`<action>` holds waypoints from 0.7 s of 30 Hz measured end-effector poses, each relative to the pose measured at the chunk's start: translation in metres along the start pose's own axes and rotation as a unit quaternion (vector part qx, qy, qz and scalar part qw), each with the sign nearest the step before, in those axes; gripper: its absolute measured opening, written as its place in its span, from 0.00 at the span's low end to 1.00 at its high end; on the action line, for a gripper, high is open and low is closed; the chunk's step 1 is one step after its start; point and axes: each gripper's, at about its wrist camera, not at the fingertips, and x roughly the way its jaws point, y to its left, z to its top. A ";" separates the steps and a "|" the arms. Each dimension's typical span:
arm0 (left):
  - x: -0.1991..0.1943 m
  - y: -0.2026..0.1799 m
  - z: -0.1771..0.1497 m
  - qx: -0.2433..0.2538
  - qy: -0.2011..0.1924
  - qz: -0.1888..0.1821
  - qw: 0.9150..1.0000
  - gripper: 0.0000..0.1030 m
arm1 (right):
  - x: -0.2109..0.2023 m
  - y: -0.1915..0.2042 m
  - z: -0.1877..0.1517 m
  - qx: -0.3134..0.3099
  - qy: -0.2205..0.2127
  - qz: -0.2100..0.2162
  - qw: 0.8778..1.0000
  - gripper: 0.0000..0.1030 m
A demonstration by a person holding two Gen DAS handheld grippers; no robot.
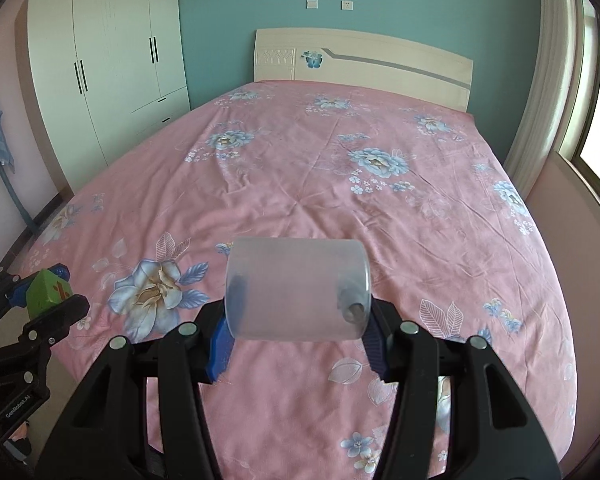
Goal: Collect trash
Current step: 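Lift the green cube and clear cup off the bed with both grippers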
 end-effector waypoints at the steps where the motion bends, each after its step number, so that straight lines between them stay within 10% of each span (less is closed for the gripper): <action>1: -0.013 -0.002 0.000 0.002 -0.006 0.004 1.000 0.36 | -0.016 0.004 -0.004 -0.006 -0.007 -0.001 1.000 0.53; 21: -0.155 -0.015 -0.042 0.023 -0.061 0.026 0.998 0.36 | -0.205 0.057 -0.093 -0.073 -0.076 -0.005 0.994 0.53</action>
